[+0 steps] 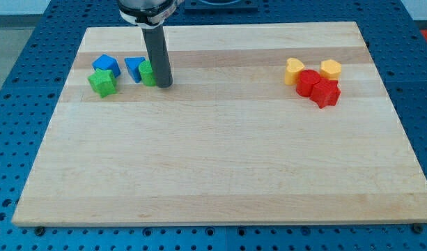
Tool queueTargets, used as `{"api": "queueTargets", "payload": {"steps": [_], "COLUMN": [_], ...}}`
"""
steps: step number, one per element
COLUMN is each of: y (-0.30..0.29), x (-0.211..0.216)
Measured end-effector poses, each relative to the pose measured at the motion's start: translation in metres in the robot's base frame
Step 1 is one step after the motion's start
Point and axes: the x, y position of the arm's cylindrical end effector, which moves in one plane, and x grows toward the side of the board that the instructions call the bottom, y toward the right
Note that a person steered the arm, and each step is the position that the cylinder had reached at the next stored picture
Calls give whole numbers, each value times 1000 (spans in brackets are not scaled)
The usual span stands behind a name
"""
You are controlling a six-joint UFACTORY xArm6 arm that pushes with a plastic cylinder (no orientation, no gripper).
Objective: Shove red star towards right bottom corner of the board
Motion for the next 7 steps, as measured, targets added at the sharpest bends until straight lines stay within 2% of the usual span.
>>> {"api": "queueTargets", "payload": {"steps": [1,3,4,5,6,7], "y": [23,179,201,243,293,307], "x": [0,-25,-73,-96,-81,-40]}}
